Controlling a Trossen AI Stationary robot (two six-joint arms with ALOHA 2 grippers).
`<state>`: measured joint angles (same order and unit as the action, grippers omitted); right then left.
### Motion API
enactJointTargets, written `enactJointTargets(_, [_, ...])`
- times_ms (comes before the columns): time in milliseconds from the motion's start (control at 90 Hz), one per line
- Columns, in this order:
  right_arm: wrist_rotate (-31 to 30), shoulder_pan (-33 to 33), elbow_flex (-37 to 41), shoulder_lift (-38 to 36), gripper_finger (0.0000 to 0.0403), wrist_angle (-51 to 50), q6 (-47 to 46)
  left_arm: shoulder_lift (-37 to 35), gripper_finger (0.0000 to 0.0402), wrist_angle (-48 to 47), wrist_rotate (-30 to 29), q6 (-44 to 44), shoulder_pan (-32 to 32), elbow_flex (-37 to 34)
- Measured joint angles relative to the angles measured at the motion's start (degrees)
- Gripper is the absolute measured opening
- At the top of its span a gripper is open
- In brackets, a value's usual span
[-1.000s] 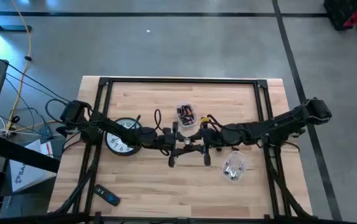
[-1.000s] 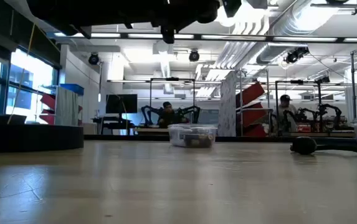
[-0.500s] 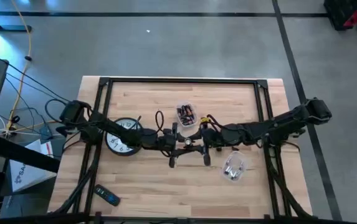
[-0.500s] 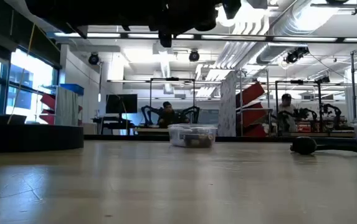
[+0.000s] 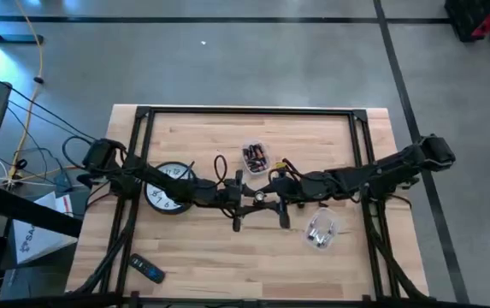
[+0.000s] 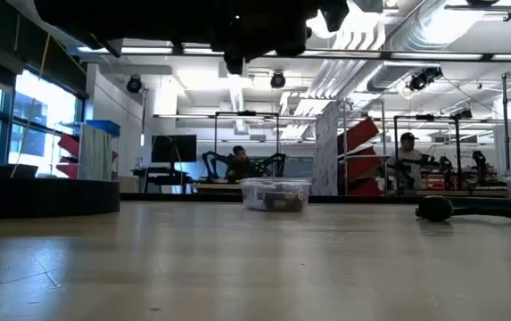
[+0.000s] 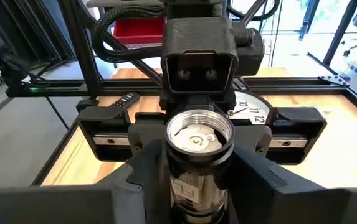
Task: Insert battery
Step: Insert the battery holder into the black flashlight, then close the lid of the black flashlight
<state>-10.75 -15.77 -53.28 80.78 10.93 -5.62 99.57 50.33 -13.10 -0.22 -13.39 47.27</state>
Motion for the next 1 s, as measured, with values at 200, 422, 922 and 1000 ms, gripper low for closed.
enactJointTargets(200, [0.17, -0.04, 0.0, -1.95, 0.0201, -1.57, 0.99, 0.19, 0.012, -0.18, -1.52, 0.27, -0.65, -0.85])
enactJointTargets(422, [-5.74, 0.02, 0.0, -11.0, 0.0224, -17.28, -1.72, 5.65, 0.012, 8.79, -4.24, -2.57, -0.97, -5.75])
enactJointTargets(922, [-2.69, 4.02, 3.7, -8.25, 0.0224, -57.87, -15.37, 29.29, 0.012, 30.63, -5.47, -4.22, -0.71, -1.79])
enactJointTargets(1000, [0.4, 4.85, 4.99, -5.99, 0.0224, -57.98, -13.17, 29.33, 0.012, 30.82, -5.53, -4.22, -0.36, -1.95])
